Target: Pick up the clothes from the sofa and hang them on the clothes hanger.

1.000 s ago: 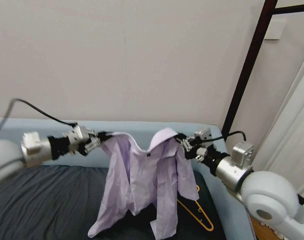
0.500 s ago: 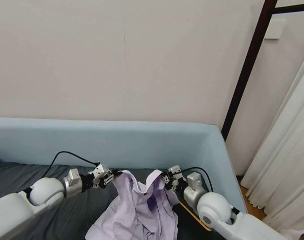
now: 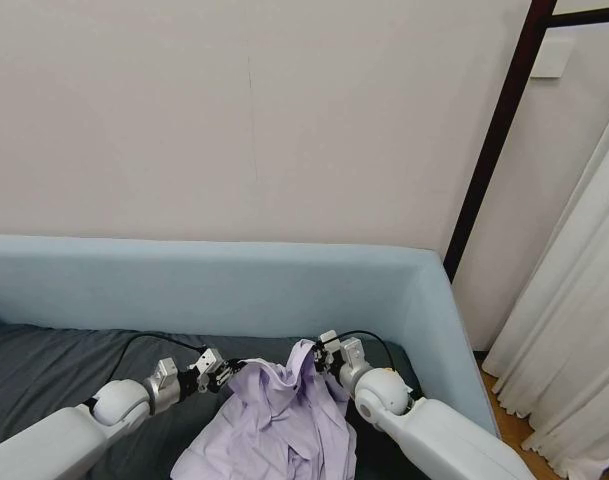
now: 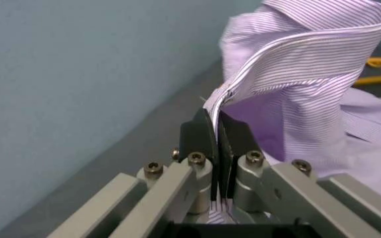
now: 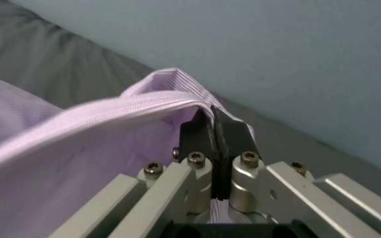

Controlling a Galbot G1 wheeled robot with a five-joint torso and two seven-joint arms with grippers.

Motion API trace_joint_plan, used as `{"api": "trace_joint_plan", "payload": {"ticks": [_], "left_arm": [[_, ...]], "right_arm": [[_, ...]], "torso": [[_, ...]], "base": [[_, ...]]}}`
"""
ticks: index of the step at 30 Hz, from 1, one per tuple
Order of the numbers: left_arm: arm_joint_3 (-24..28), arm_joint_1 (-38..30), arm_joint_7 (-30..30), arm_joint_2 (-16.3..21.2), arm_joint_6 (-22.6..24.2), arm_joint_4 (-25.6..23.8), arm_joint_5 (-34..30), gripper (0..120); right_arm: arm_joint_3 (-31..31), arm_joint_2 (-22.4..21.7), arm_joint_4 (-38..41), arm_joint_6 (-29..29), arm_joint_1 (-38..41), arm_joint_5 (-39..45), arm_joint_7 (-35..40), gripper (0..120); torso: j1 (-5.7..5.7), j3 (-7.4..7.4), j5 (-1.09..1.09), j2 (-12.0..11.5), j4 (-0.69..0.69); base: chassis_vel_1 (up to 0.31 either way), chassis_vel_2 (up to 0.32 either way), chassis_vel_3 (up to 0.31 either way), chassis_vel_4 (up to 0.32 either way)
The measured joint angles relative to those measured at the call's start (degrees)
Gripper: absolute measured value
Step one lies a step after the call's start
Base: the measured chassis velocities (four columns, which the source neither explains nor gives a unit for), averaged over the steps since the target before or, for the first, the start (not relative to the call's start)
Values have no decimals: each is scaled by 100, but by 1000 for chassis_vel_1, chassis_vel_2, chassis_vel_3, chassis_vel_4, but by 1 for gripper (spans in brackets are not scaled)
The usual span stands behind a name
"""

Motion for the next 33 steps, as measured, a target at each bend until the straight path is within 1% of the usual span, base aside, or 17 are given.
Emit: {"api": "trace_joint_plan", "payload": {"ticks": [1, 2, 6, 11, 12, 13, 18, 20, 22, 23, 24, 25, 26, 27, 28, 29, 33], "left_arm": [[0, -9, -37, -27, -9, 43, -41, 0], [-9, -51, -235, -149, -13, 254, -173, 0], [1, -121, -391, -271, 19, 518, -197, 0], [25, -126, -480, -352, 90, 624, -181, 0], [36, -116, -504, -379, 104, 651, -171, 0], [36, -116, -504, -379, 104, 651, -171, 0], [70, -108, -506, -483, 128, 852, -162, 0], [74, -112, -495, -486, 134, 876, -165, 0], [74, -121, -443, -489, 136, 923, -153, 0], [71, -121, -428, -489, 136, 930, -155, 0], [71, -121, -428, -489, 136, 930, -155, 0], [63, -121, -416, -489, 136, 930, -160, 0], [50, -115, -412, -488, 134, 927, -164, 0], [46, -111, -412, -486, 133, 916, -166, 0], [44, -109, -400, -485, 130, 896, -170, 0], [44, -109, -400, -485, 130, 896, -170, 0], [42, -119, -387, -505, 122, 882, -173, 0]], "right_arm": [[1, 14, -38, -2, 15, 1, 6, 0], [41, 101, -263, -13, 85, 26, 43, 0], [75, 150, -437, -14, 123, 44, 87, 0], [52, 99, -406, -1, 35, -3, 92, 0], [51, 87, -391, 29, 5, -46, 82, 3], [51, 87, -391, 29, 5, -46, 82, 3], [-12, 11, -424, 147, -29, -275, -95, 25], [-29, -12, -456, 153, -14, -316, -172, 29], [-33, -60, -534, 176, 33, -423, -290, 39], [-20, -89, -553, 205, 45, -441, -331, 42], [-20, -89, -553, 205, 45, -441, -331, 42], [15, -131, -551, 252, 45, -438, -376, 47], [86, -203, -492, 309, 22, -398, -401, 53], [169, -265, -405, 343, -26, -354, -416, 55], [299, -346, -277, 364, -106, -281, -429, 62], [299, -346, -277, 364, -106, -281, -429, 62], [940, -711, 204, 260, -547, -26, -429, 79]], "torso": [[0, 0, 0, 0, 0], [0, 0, 0, 0, 0], [0, 0, 0, 0, -1], [0, 0, 0, 0, -1], [0, 0, 0, 1, -1], [0, 0, 0, 1, -1], [0, -1, 0, 1, -1], [0, 0, 0, 0, 0], [0, -1, 0, 0, 0], [0, 0, 0, 1, 0], [0, 0, 0, 1, 0], [0, 0, 0, 0, 0], [0, 0, 0, 1, 1], [0, 0, 0, 1, 0], [0, 0, 0, 1, 0], [0, 0, 0, 1, 0], [-1, 0, 1, 1, 0]], "base": [[0, 0, 0, 0], [0, 0, 0, 0], [0, 0, 0, 0], [0, 0, 0, 0], [0, 0, 0, 0], [0, 0, 0, 0], [0, 0, 0, 0], [0, 0, 0, 0], [0, 0, 0, 0], [0, 0, 0, 0], [0, 0, 0, 0], [0, 0, 0, 0], [0, 0, 0, 0], [0, 0, 0, 0], [0, 0, 0, 0], [0, 0, 0, 0], [0, 0, 0, 0]]}}
